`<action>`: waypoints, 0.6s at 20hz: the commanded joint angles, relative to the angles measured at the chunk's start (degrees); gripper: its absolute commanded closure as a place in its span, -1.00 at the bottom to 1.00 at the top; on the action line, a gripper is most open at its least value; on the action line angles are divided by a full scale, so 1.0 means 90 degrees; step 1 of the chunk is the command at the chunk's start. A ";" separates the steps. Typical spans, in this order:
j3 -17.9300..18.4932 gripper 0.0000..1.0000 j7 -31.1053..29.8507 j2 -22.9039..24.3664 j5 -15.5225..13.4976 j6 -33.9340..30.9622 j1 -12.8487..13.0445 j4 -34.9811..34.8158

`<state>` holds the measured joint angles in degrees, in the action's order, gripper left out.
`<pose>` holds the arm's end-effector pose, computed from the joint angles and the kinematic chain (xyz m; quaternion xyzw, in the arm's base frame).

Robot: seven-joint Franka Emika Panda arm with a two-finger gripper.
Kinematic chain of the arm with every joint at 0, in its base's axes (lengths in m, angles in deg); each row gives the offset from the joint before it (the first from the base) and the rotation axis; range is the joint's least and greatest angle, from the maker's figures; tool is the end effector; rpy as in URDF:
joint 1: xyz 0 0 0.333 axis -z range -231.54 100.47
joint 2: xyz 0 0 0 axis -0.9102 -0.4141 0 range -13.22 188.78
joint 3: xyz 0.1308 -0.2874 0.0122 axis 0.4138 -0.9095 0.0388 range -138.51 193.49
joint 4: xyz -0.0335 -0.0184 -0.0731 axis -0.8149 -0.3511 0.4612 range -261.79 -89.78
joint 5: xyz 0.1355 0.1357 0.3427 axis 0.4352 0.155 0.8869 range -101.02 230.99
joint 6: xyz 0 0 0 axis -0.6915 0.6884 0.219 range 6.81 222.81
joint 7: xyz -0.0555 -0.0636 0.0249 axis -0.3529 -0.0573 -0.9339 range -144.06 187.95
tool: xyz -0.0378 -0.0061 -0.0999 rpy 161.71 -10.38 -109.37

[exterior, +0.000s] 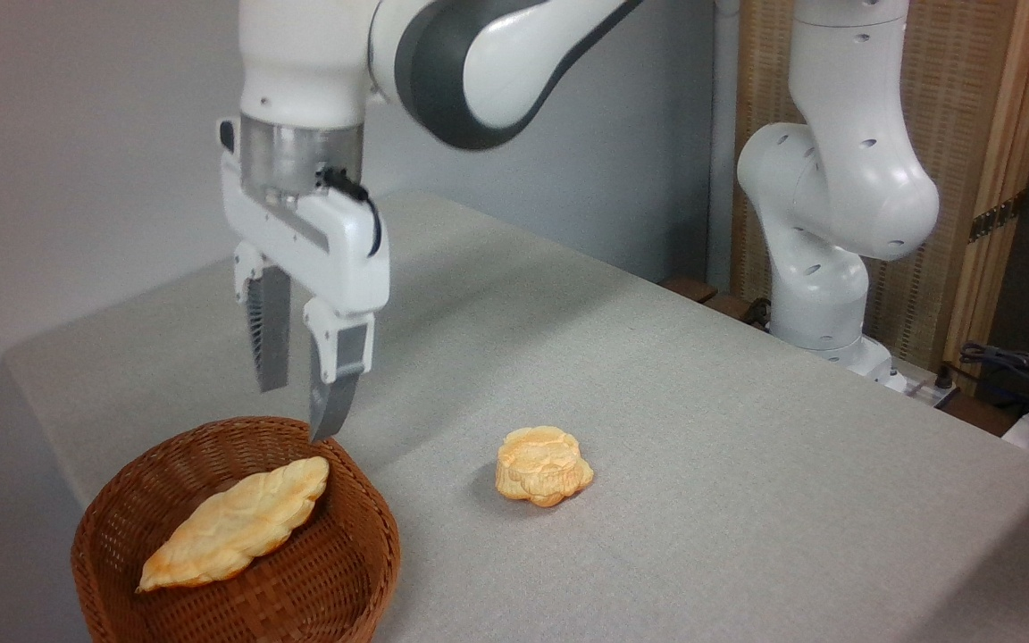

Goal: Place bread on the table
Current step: 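Lower the open gripper down into the wicker basket over the long bread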

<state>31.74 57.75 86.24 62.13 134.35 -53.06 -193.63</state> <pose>0.5897 -0.0874 0.5210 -0.9208 0.3598 -0.1499 0.0151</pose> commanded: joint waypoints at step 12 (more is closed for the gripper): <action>-0.0101 -1.00 -0.0101 -0.1401 -0.0103 0.1603 0.0128 0.0069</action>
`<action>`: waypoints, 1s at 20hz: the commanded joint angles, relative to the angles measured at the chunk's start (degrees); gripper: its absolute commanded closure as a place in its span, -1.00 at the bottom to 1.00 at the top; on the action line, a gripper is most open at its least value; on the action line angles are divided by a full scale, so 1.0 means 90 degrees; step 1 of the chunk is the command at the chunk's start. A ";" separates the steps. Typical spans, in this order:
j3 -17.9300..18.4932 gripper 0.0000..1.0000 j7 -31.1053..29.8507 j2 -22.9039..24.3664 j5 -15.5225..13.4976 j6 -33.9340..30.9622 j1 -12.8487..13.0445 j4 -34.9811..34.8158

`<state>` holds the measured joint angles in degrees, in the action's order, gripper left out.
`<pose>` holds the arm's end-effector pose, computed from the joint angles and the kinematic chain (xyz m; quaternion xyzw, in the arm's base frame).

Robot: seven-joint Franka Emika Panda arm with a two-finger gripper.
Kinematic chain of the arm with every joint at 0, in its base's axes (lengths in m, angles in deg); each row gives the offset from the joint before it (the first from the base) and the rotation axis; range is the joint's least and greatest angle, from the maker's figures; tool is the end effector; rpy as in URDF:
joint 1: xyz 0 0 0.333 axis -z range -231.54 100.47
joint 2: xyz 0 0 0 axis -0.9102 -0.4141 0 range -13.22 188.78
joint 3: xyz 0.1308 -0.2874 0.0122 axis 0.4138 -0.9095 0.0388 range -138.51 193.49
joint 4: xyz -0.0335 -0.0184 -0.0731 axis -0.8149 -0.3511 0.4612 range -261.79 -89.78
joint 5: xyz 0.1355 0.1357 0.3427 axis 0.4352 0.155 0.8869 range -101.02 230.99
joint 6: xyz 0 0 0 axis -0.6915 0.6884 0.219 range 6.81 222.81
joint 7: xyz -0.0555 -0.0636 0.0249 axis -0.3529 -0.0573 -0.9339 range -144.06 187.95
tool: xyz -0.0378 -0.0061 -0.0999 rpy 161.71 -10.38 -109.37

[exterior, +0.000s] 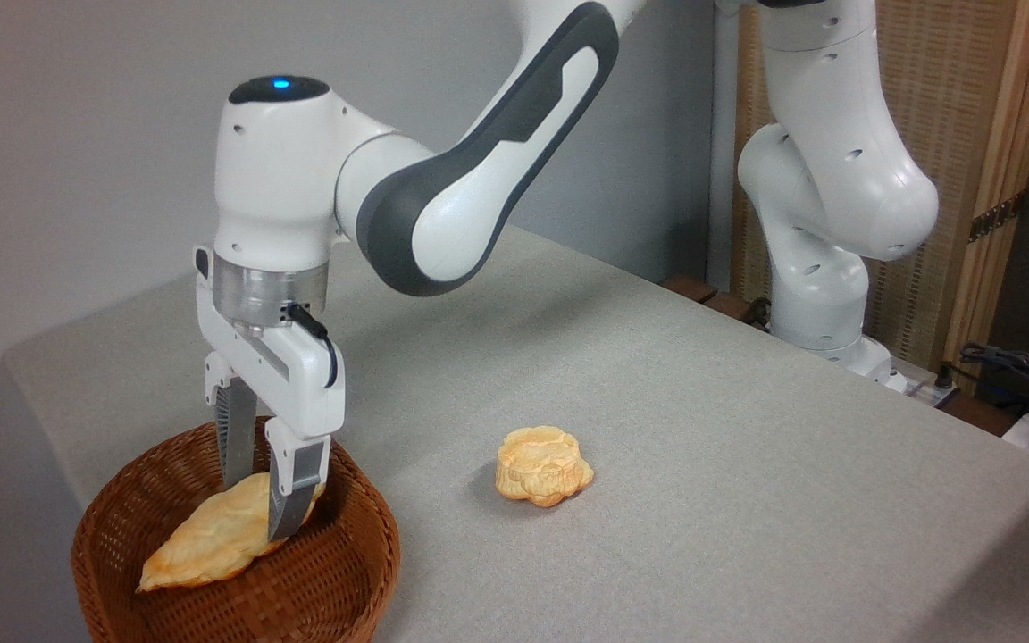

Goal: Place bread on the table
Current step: 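Close the gripper on the long golden bread inside the basket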

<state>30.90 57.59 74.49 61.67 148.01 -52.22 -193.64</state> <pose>0.6323 -0.1128 0.4215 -0.9156 0.3660 -0.1651 0.0220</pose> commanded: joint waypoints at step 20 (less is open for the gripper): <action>-0.0047 -0.04 -0.0035 -0.0017 0.0193 0.0077 -0.0015 0.0069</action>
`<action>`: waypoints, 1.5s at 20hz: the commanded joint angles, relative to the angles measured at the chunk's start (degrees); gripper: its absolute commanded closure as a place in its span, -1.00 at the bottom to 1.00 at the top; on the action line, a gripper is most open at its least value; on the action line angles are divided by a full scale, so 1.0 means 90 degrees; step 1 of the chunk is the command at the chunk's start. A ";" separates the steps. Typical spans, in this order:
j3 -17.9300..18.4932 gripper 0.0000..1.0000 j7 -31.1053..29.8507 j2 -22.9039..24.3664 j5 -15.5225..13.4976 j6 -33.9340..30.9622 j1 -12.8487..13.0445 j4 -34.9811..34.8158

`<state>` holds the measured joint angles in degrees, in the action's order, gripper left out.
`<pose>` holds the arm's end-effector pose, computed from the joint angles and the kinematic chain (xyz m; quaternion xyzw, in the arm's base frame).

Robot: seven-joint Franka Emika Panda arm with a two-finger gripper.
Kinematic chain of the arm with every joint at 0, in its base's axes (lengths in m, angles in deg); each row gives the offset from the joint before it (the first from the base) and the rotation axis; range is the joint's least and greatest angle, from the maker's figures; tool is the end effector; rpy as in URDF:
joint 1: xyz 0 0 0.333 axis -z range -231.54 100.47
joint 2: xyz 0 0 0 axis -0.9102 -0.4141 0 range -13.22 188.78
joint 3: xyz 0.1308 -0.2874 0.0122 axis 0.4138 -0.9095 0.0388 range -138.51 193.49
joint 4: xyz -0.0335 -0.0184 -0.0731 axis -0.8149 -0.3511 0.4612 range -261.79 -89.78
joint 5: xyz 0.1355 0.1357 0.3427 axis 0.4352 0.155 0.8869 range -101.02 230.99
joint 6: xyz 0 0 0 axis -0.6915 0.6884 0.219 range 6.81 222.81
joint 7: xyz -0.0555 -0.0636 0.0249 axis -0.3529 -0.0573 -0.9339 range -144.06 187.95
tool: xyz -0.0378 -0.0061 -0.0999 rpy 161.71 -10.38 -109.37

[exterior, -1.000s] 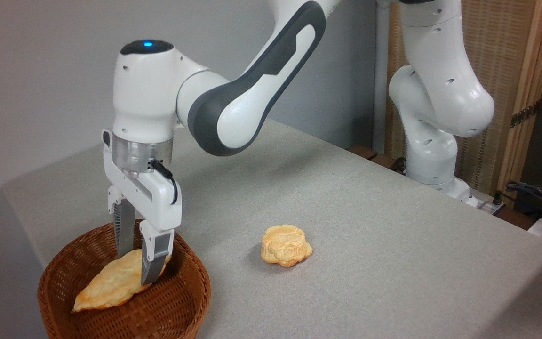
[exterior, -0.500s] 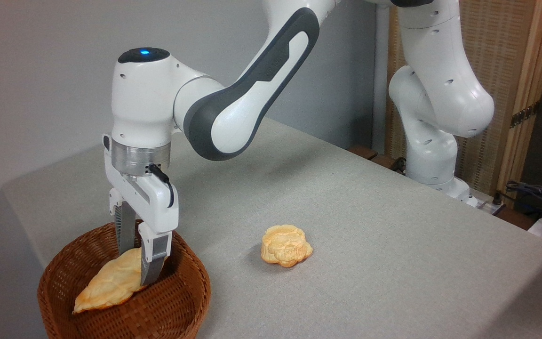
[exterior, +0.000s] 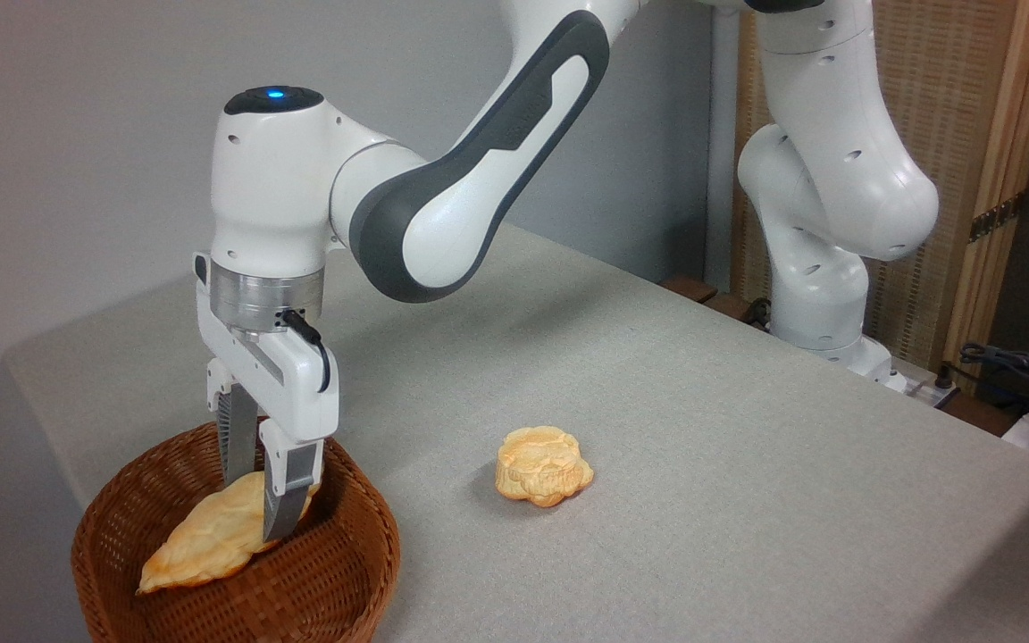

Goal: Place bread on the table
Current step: 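Close the gripper on the long golden bread inside the basket, then lift the held bread out of the basket toward the round pastry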

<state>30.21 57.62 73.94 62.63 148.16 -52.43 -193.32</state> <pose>0.6335 -0.1181 0.4183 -0.9122 0.3748 -0.1633 0.0263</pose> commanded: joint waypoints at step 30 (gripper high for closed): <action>0.0039 0.01 -0.0029 0.2542 -0.0089 -0.2965 -0.0001 -0.1020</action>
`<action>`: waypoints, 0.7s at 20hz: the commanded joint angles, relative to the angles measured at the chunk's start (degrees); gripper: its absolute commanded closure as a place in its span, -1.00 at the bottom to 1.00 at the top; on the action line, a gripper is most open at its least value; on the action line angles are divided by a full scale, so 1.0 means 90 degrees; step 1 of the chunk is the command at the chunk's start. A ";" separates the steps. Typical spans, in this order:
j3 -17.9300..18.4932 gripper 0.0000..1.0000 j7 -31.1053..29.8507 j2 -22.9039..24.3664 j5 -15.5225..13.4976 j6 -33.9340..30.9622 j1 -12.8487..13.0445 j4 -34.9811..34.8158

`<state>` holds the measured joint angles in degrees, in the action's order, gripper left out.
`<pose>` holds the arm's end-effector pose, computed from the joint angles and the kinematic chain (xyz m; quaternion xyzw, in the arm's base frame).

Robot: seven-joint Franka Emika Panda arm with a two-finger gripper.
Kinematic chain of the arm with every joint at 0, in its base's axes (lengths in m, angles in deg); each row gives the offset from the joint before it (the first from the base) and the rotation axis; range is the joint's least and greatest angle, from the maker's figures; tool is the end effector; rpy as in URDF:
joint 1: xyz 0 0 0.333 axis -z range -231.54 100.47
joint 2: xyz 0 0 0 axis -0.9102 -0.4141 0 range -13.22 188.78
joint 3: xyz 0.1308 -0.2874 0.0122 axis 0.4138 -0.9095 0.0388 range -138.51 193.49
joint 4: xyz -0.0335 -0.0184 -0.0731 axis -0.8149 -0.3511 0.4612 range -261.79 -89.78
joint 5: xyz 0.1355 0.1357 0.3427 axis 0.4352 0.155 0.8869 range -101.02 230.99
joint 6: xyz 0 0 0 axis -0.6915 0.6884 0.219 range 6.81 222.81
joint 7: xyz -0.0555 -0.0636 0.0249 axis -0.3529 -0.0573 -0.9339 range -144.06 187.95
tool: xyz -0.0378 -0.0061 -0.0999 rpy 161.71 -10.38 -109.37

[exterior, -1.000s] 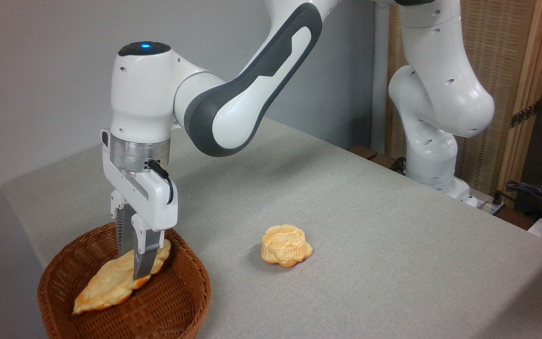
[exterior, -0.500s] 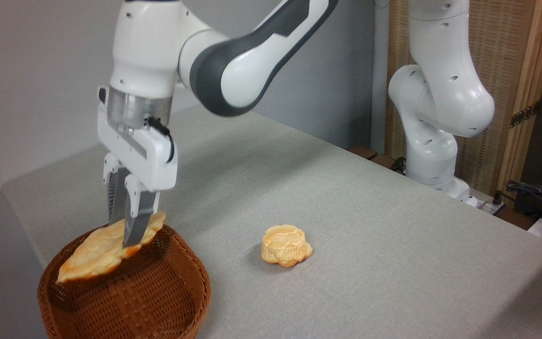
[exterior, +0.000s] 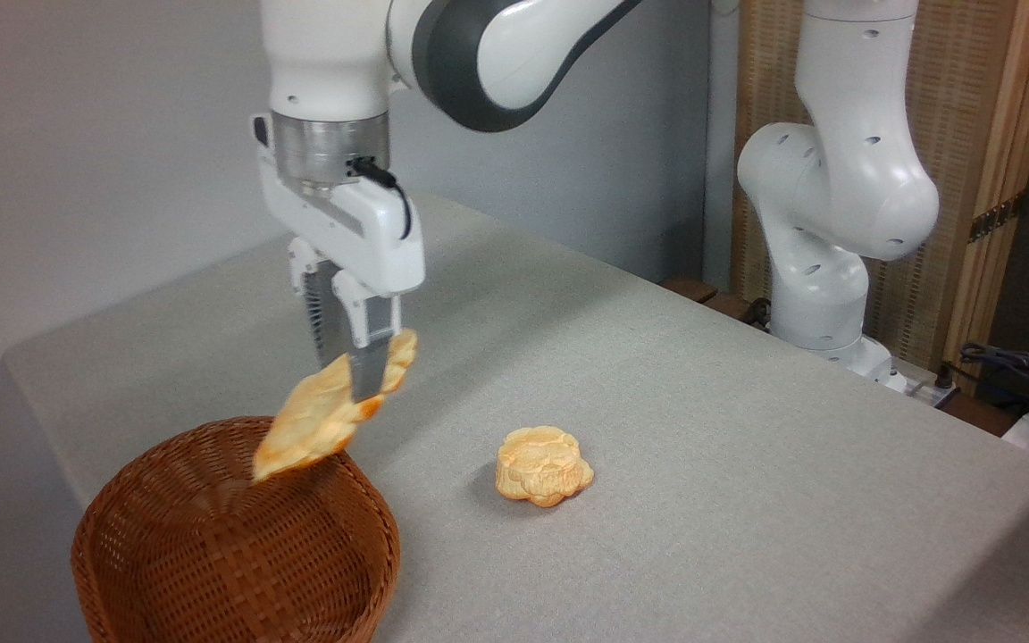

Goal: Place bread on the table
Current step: 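Lift the held bread out of the basket toward the round pastry, then lower the bread onto the table beside the pastry and open the gripper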

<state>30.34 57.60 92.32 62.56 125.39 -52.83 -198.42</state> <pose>0.5438 -0.0962 0.5228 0.9220 -0.3777 0.0854 0.0025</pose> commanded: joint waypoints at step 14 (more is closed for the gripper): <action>-0.0043 -1.00 -0.0036 0.0638 -0.0101 -0.0692 0.0385 -0.1020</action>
<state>29.93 57.60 97.88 62.41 119.43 -49.54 -207.82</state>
